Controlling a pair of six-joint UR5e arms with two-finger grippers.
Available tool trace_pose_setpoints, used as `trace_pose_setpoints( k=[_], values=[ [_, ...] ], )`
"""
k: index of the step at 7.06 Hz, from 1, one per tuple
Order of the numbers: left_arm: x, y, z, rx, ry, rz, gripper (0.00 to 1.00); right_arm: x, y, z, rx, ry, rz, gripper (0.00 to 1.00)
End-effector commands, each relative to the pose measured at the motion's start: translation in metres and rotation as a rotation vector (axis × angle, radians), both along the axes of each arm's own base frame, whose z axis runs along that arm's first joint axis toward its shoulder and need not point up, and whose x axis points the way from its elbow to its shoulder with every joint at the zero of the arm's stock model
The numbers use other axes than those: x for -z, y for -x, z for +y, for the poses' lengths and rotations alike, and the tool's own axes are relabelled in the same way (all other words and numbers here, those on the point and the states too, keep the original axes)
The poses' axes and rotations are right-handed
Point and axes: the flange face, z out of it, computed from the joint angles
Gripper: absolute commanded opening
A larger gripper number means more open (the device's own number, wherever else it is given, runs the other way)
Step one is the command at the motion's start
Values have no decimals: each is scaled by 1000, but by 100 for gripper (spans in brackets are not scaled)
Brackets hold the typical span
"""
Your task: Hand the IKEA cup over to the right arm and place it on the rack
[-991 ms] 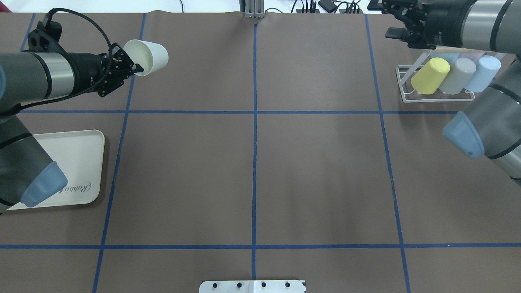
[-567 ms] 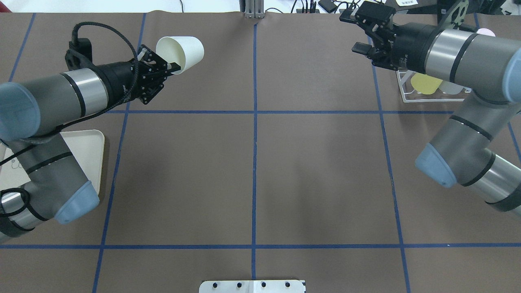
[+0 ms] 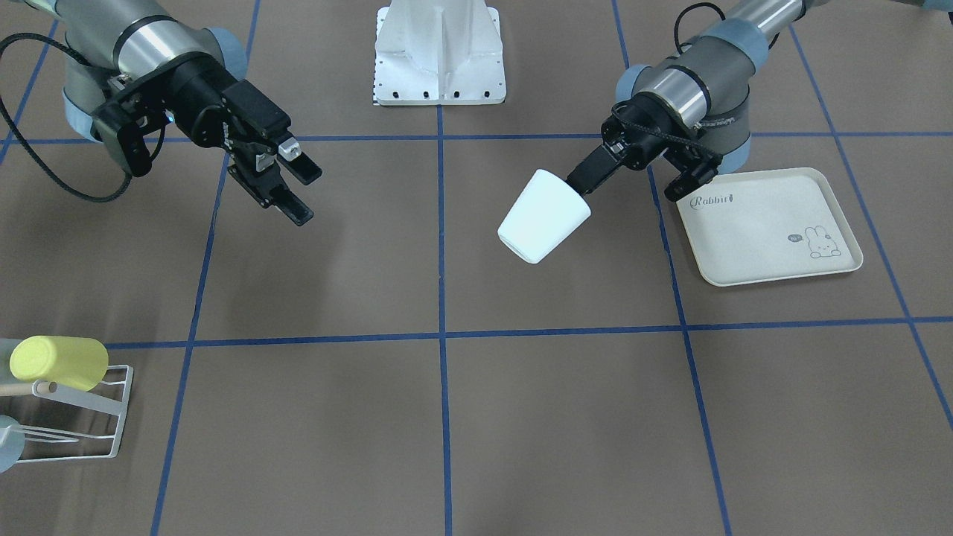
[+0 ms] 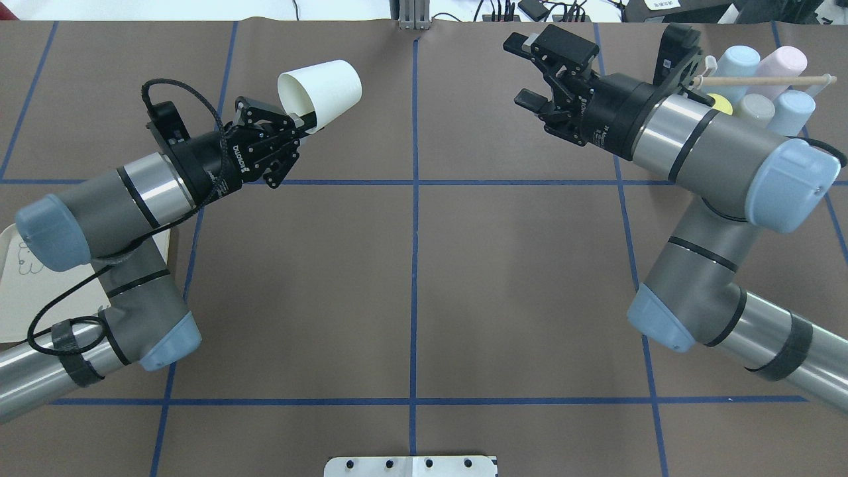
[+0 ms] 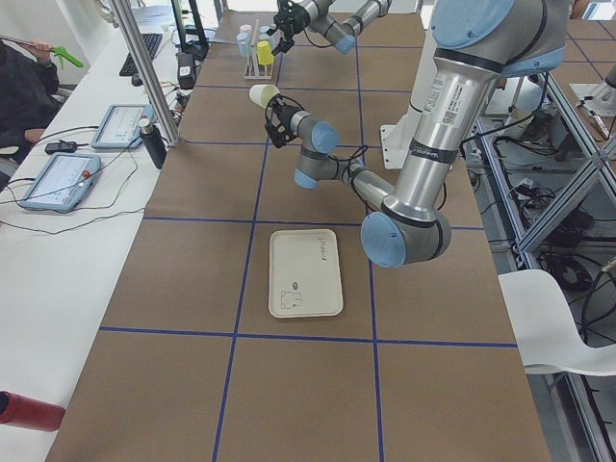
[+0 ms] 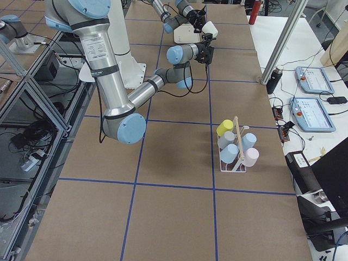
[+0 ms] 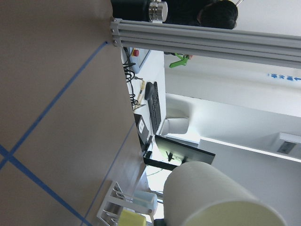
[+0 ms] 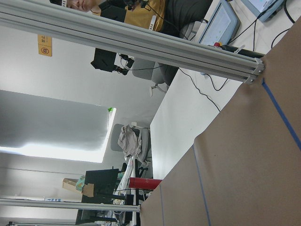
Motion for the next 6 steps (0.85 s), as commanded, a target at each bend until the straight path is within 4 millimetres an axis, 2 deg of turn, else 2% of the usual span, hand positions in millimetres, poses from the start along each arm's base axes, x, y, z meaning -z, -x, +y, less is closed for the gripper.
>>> trace_pose_setpoints(
  k=[1,3,6],
  values=[
    [9,-34,13,-37,-60,124,0,15,26,-1,8,-4,-23,100],
    [30,-44,17,-35,-66,169,0,14,33,1,4,4,-25,100],
    [33,-48,33,-27,-69,260,0,19,31,3,0,14,-92,100]
  ],
)
